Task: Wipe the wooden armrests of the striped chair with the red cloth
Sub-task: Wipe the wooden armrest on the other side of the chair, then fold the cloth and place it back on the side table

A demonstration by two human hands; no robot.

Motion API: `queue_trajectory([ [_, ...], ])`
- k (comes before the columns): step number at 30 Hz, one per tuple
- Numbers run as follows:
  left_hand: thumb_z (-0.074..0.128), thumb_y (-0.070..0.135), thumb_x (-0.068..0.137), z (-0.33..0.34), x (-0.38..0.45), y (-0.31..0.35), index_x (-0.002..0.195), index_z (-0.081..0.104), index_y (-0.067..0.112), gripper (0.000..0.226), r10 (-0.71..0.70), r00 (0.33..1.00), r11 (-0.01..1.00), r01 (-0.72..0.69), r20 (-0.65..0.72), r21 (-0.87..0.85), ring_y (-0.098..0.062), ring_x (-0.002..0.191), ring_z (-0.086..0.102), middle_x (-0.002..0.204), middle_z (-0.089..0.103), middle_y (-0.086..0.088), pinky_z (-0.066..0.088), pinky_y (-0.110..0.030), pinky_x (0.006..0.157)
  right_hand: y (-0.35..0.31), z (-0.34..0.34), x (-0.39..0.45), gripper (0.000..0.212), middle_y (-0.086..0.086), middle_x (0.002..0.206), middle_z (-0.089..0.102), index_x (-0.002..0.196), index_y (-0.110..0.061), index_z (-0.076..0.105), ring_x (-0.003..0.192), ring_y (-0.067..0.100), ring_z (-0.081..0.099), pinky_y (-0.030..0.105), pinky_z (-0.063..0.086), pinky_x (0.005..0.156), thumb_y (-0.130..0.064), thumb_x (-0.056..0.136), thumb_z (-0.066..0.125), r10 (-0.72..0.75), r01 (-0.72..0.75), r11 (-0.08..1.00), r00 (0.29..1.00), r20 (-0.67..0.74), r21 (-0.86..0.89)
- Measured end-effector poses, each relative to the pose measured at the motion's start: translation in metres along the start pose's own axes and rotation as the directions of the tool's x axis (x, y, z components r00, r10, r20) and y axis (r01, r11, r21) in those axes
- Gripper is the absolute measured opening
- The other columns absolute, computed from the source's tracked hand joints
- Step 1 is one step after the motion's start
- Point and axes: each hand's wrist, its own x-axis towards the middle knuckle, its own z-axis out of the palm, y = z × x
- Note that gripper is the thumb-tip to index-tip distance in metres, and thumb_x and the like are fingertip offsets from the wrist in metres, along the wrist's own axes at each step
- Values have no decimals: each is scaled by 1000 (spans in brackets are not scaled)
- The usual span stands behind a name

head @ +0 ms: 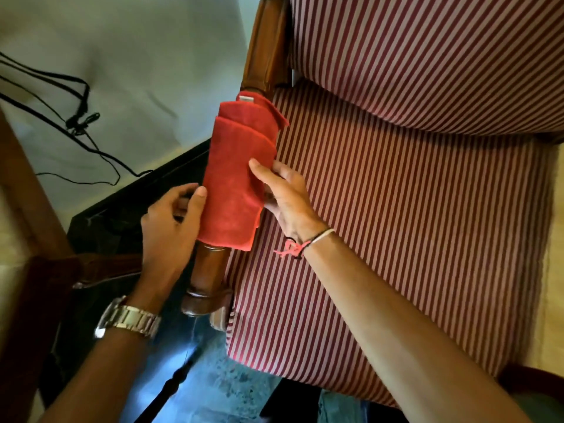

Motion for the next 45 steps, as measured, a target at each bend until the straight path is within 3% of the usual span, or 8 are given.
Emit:
queue_trajectory([
  [4,74,32,89,-15,2,9,129,65,18,43,-56,990,993,69,133,-97,-25,97,70,98,70,-6,56,-27,82,-6,9,-8,46,15,129,70,134,-4,59,115,27,69,43,57,100,-8,90,72,5,-1,992,999,-32,123],
  [15,70,18,93,-6,-40,69,122,65,25,31,17,990,932,34,139,-360,-11,101,71,103,68,7,59,-31,91,-42,-20,-53,28,12,129,70,116,-23,63,118,30,68,53,54,104,-7,92,68,-62,48,969,997,50,244],
  [19,70,23,93,31,-67,92,124,65,25,32,34,981,922,43,189,-385,-15,114,70,124,68,1,59,-45,99,-55,-68,-74,30,7,117,73,114,-24,64,111,27,71,50,57,100,-11,87,71,-112,97,964,993,46,246],
  [29,79,20,69,205,-197,220,119,56,31,56,81,912,827,163,402,-538,-7,107,73,117,71,9,61,-19,75,-127,-294,-172,35,-2,98,77,109,-21,67,93,16,73,37,61,84,-11,76,70,-250,259,961,963,-100,100],
  [33,84,16,78,292,-254,280,120,55,34,55,122,881,831,162,457,-533,-16,109,74,121,71,5,65,-30,80,-155,-405,-217,49,6,110,76,126,-12,64,101,22,73,39,62,87,-3,78,69,-268,292,952,940,-211,94],
  [37,82,26,82,369,-301,327,129,52,39,58,146,885,886,81,442,-456,-8,111,71,125,68,13,63,-30,88,-167,-498,-244,41,3,98,77,124,-11,63,89,19,74,34,62,76,2,85,60,-257,299,946,926,-276,125],
  [40,78,33,83,415,-325,348,142,48,29,66,124,901,941,27,416,-337,-2,113,66,129,65,12,60,-27,94,-166,-554,-244,44,8,100,76,122,-11,63,89,23,73,39,62,83,-1,79,64,-235,288,948,922,-309,139],
  [45,74,22,91,496,-333,345,148,39,24,66,33,887,992,27,460,-125,-15,112,65,123,61,5,59,-36,97,-139,-639,-206,34,2,97,76,109,-15,68,90,20,72,36,62,82,-5,77,75,-149,135,989,932,-330,-64],
])
